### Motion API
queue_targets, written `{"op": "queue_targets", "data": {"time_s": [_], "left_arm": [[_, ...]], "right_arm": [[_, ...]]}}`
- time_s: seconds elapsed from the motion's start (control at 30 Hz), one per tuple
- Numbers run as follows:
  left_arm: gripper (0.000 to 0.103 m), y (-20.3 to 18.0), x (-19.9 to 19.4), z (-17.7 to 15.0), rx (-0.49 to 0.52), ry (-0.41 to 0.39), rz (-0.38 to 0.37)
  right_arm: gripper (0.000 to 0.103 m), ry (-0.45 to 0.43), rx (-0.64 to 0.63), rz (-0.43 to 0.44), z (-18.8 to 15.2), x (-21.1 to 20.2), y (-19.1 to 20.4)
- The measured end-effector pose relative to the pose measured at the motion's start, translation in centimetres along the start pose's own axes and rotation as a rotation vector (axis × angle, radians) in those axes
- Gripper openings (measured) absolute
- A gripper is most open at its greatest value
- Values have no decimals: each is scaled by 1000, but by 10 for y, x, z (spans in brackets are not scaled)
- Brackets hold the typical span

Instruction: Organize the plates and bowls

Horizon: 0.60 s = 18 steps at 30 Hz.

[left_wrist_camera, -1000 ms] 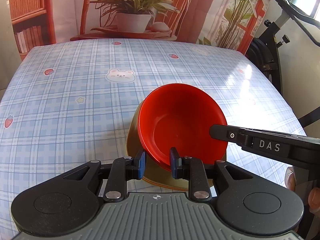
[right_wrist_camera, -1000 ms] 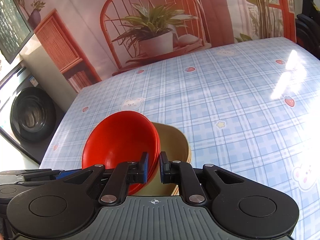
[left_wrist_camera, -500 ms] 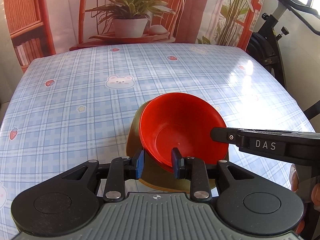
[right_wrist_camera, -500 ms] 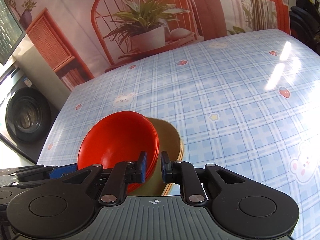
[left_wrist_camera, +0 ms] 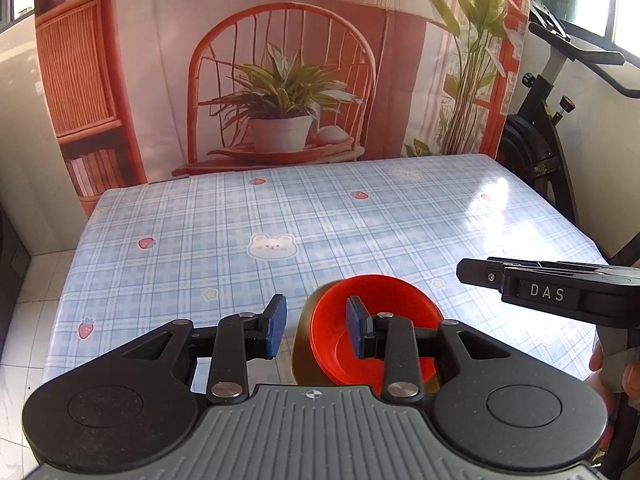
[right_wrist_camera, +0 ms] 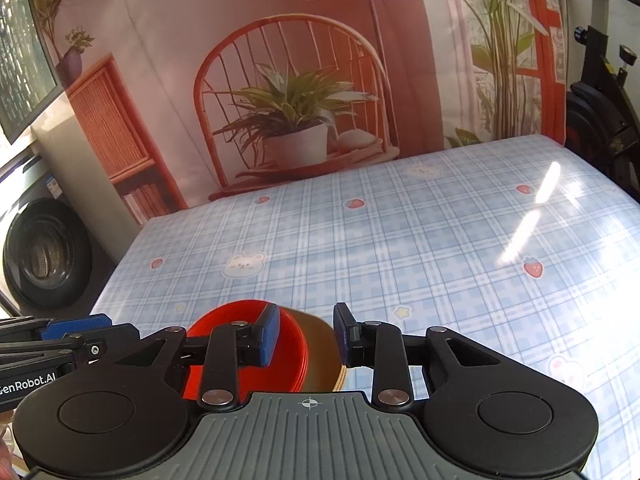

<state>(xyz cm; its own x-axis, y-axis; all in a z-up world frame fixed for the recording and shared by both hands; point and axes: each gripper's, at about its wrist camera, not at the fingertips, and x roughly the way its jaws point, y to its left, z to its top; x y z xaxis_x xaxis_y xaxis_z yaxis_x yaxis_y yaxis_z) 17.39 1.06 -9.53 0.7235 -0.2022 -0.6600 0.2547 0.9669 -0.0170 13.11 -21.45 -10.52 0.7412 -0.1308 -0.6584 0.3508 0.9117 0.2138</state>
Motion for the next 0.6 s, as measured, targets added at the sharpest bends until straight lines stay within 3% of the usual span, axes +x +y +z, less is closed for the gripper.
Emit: {"op": "queue_targets", "data": {"time_s": [0.13, 0.2, 0.27, 0.4, 0.5, 0.6], "left_arm": [[41, -5, -35, 19, 14, -95, 35], [47, -9, -56, 29, 25, -155, 55], [57, -15, -79, 39, 31, -225, 90], [90, -25, -121, 52, 11, -363, 148], [91, -35, -151, 58, -9, -448, 163], [92, -42, -171, 61, -27, -488, 190]], "right_arm": [[33, -124, -70, -14, 26, -37, 3], [45, -186, -108, -23, 38, -56, 6], [55, -258, -148, -30, 51, -79, 9], [83, -341, -190, -26, 71, -118, 13], [100, -384, -214, -21, 79, -144, 19], [103, -397, -231, -20, 82, -164, 25]]}}
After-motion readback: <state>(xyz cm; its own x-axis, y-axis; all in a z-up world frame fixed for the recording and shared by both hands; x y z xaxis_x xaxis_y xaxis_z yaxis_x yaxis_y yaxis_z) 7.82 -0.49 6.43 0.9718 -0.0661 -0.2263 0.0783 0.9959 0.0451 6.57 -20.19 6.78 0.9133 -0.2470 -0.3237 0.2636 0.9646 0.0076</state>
